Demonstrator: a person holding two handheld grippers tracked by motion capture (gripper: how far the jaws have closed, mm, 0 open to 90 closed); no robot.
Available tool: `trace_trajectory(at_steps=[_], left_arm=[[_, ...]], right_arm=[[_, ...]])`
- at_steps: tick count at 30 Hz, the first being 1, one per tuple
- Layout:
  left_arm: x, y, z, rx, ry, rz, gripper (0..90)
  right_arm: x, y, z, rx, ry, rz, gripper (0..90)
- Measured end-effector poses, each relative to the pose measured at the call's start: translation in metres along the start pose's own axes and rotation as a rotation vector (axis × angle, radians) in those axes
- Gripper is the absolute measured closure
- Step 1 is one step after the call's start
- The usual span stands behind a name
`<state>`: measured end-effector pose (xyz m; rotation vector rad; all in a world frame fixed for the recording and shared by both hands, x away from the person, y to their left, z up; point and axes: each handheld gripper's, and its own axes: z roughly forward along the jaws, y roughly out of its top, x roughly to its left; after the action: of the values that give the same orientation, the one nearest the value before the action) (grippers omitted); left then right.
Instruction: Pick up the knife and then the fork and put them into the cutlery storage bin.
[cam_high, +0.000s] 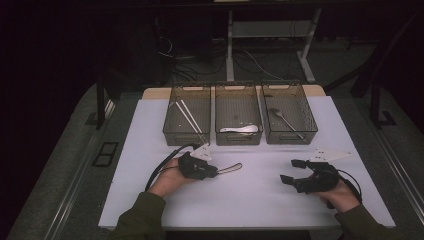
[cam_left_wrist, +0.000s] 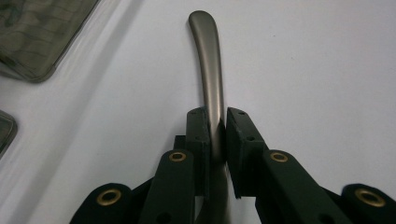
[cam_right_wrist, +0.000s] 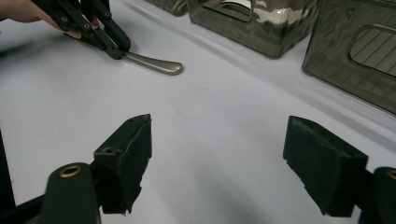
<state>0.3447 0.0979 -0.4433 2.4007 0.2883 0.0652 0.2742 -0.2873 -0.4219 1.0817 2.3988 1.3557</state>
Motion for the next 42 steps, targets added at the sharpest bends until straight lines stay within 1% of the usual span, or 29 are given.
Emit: trace_trajectory(at_steps=[2,3,5,8,10,11,13,15,16,18,21,23,27,29,31,32,33,34,35,36,37,39,42], left_arm=[[0.000,0.001,-0.001,-0.006,0.002,-0.012,79.0],[0.001,0.001,-0.003,-0.006,0.000,-0.009,79.0],[0.000,0.003,-0.007,-0.015,-0.004,-0.028,78.9],[-0.001,0.007,-0.014,-0.029,-0.006,-0.034,78.9],[-0.002,0.008,-0.017,-0.043,-0.006,-0.041,79.0],[-0.002,0.009,-0.018,-0.049,-0.009,-0.047,79.0],[-0.004,0.011,-0.019,-0.043,-0.008,-0.039,78.9],[-0.005,0.013,-0.021,-0.044,-0.024,-0.035,78.9],[-0.007,0.014,-0.021,-0.045,-0.024,-0.026,78.9],[-0.009,0.018,-0.022,-0.044,-0.039,-0.016,78.9],[-0.016,0.024,-0.021,-0.040,-0.057,0.007,78.9],[-0.020,0.028,-0.020,-0.034,-0.073,0.028,78.9],[-0.030,0.037,-0.018,-0.048,-0.105,0.048,78.9],[-0.034,0.041,-0.017,-0.049,-0.119,0.070,78.8],[-0.037,0.046,-0.016,-0.045,-0.130,0.107,78.8],[-0.039,0.048,-0.015,-0.044,-0.141,0.108,78.8],[-0.041,0.049,-0.014,-0.040,-0.147,0.119,78.8],[-0.043,0.051,-0.013,-0.039,-0.150,0.127,78.8],[-0.045,0.053,-0.012,-0.037,-0.155,0.139,78.9],[-0.047,0.054,-0.012,-0.038,-0.164,0.144,78.8],[-0.048,0.056,-0.011,-0.036,-0.173,0.150,78.8],[-0.051,0.059,-0.011,-0.031,-0.175,0.169,78.8],[-0.054,0.063,-0.010,-0.028,-0.177,0.186,78.9]], right_arm=[[0.000,0.000,-0.001,-0.003,0.003,0.002,23.5],[0.000,0.000,-0.001,-0.005,0.005,0.002,23.5],[0.000,0.001,-0.001,-0.007,0.011,-0.001,23.5],[0.000,0.006,-0.003,0.007,0.023,-0.026,20.5],[0.001,0.010,-0.005,-0.001,0.029,-0.038,20.0],[0.001,0.012,-0.005,0.001,0.038,-0.042,20.2],[0.002,0.015,-0.005,0.015,0.068,-0.061,21.7],[0.005,0.019,-0.004,0.033,0.091,-0.089,21.7],[0.007,0.022,-0.003,0.040,0.105,-0.107,21.9],[0.011,0.030,-0.001,0.050,0.133,-0.144,22.4],[0.017,0.042,0.004,0.059,0.157,-0.196,22.9],[0.021,0.050,0.009,0.069,0.170,-0.239,23.9],[0.028,0.065,0.022,0.091,0.212,-0.294,25.1],[0.032,0.072,0.030,0.115,0.244,-0.323,28.3],[0.036,0.077,0.039,0.133,0.278,-0.362,32.3],[0.039,0.079,0.043,0.146,0.298,-0.378,33.9],[0.042,0.081,0.047,0.161,0.312,-0.393,35.5],[0.044,0.082,0.051,0.182,0.320,-0.427,36.5],[0.046,0.083,0.055,0.198,0.333,-0.449,37.5],[0.050,0.082,0.059,0.214,0.347,-0.452,38.7],[0.051,0.083,0.062,0.232,0.354,-0.483,40.3],[0.055,0.081,0.068,0.262,0.366,-0.502,43.0],[0.062,0.079,0.075,0.310,0.400,-0.522,47.9]])
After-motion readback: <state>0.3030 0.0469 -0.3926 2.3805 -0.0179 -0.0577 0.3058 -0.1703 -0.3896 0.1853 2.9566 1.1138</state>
